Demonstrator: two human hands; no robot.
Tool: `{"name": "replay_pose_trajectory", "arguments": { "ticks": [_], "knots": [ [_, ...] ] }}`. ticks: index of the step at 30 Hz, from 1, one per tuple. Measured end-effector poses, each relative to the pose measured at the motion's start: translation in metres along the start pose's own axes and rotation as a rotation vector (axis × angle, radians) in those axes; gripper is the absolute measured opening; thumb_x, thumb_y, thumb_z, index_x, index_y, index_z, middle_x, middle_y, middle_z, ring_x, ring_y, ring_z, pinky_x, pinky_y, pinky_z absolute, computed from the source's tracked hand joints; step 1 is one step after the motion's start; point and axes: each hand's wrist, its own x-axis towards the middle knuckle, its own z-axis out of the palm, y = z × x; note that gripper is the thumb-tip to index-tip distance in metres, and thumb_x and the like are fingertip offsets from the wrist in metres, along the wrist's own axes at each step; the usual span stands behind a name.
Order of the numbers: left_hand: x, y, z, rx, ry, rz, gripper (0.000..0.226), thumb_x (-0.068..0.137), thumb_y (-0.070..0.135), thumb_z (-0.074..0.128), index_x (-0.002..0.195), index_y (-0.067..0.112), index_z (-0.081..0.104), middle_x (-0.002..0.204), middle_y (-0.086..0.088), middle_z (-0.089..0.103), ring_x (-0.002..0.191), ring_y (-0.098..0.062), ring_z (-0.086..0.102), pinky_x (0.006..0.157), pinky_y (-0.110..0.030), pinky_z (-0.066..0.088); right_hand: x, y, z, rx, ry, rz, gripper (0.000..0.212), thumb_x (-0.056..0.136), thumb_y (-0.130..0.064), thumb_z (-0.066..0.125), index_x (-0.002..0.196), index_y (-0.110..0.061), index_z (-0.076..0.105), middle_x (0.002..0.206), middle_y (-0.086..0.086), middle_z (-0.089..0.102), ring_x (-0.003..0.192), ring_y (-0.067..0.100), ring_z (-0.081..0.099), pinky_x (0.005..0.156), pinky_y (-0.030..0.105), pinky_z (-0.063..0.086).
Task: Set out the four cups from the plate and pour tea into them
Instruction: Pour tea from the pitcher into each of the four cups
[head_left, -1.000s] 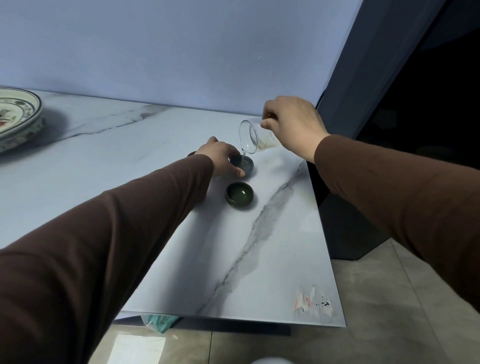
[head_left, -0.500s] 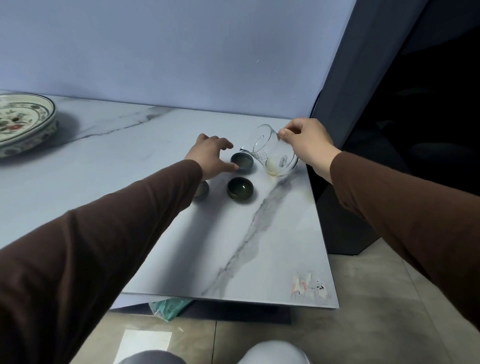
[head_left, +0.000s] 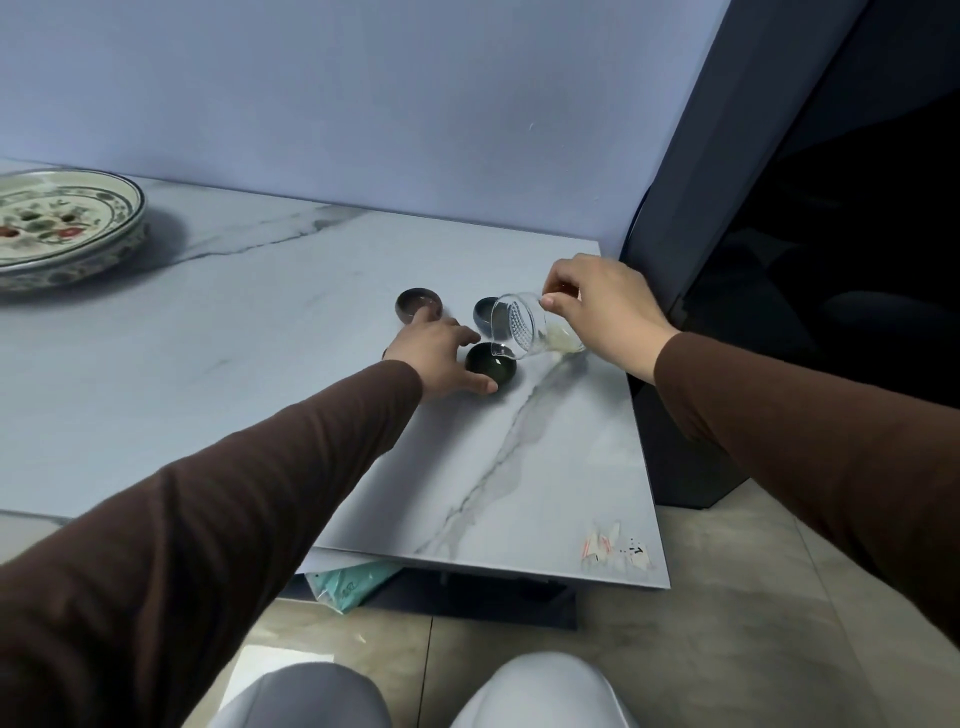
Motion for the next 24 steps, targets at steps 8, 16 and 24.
{"name": "replay_pose_trajectory", "arguments": {
  "ticks": [8,16,24],
  "knots": [
    [0.001,0.002,0.004,-0.039,0.011,-0.024,0.071,0.067,0.062,0.073,0.130,0.033,0.056,0.120,0.004,0.062,0.126,-0.026,0.034,0.094,-0.038,0.040,-0.004,-0.007,0.008,-0.189,0.021,-0.188,0.015,0.095,-0.030,0.059,0.097,-0.017,0.066,0.097,0.003,0.064,0.097,0.028,0.053,0.074,0.036,0.042],
    [0.003,0.000,0.005,-0.066,0.028,-0.019,0.062,0.066,0.061,0.073,0.122,0.035,0.062,0.099,0.009,0.057,0.122,-0.024,0.036,0.081,-0.034,0.037,-0.005,-0.018,0.006,-0.297,0.041,-0.295,0.015,0.098,-0.028,0.055,0.100,-0.017,0.064,0.101,0.001,0.062,0.099,0.025,0.051,0.069,0.033,0.037],
    [0.005,-0.002,0.005,-0.054,0.025,-0.008,0.064,0.065,0.062,0.073,0.121,0.033,0.063,0.101,0.005,0.059,0.125,-0.025,0.034,0.094,-0.040,0.043,-0.015,-0.027,-0.002,-0.390,0.097,-0.397,0.015,0.099,-0.021,0.052,0.099,-0.013,0.064,0.097,0.004,0.061,0.095,0.027,0.051,0.066,0.033,0.028]
  ]
}}
